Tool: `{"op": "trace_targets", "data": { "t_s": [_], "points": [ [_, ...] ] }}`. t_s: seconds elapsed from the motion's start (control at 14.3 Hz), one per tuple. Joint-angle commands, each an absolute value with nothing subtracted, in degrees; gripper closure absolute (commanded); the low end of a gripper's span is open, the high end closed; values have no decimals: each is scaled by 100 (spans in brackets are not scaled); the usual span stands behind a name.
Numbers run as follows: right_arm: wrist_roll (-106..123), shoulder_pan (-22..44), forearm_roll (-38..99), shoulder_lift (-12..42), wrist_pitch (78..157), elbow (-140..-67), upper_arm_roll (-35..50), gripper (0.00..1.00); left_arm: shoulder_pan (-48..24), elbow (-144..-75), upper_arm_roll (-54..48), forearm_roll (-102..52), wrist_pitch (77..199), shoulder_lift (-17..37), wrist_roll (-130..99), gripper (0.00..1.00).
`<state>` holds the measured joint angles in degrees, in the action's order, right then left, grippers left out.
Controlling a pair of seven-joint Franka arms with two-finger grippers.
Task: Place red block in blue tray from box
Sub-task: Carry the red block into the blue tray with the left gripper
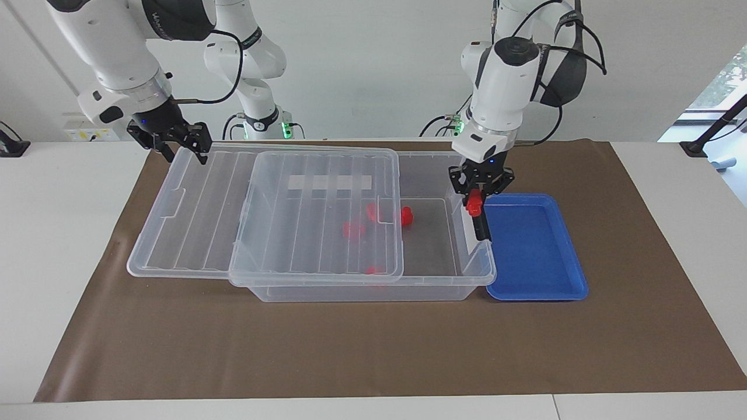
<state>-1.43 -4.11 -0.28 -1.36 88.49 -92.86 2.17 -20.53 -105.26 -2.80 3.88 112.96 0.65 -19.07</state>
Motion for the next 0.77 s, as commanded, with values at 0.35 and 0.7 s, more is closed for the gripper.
{"op": "trace_targets", "data": {
  "t_s": [0.35,0.7],
  "points": [
    [1483,-492,-70,-115,10088,-10185,-676,100,-801,-11327,-308,457,11977,-62,-827,100],
    [2118,-510,-316,17,10897,-10678,-1089,100,-501,-12277,-308,457,13225,61,-572,100]
  ]
}}
